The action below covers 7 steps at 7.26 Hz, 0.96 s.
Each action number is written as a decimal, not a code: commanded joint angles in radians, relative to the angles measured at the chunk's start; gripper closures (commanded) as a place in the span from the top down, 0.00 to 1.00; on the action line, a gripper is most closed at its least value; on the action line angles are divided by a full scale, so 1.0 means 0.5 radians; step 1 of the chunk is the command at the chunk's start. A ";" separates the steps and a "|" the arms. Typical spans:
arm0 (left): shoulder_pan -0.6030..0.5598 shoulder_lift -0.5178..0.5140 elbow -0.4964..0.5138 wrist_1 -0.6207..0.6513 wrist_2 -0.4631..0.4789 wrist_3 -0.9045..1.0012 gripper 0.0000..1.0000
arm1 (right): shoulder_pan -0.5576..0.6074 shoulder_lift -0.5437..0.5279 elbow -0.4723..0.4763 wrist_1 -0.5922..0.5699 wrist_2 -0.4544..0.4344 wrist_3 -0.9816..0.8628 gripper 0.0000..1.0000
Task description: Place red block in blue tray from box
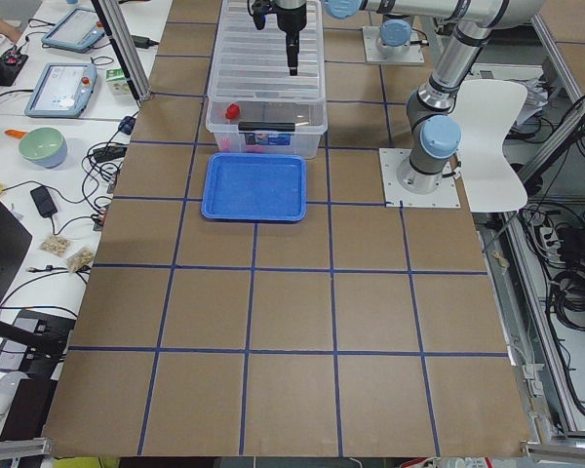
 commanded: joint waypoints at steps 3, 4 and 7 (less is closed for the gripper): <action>0.000 -0.006 0.000 0.011 -0.002 0.003 1.00 | -0.144 0.000 -0.008 0.007 -0.001 -0.136 1.00; 0.000 -0.036 0.003 0.090 -0.002 0.000 1.00 | -0.150 0.000 -0.008 -0.005 -0.001 -0.182 1.00; 0.009 -0.061 0.012 0.156 -0.005 0.003 1.00 | -0.306 -0.003 -0.014 0.013 0.002 -0.271 1.00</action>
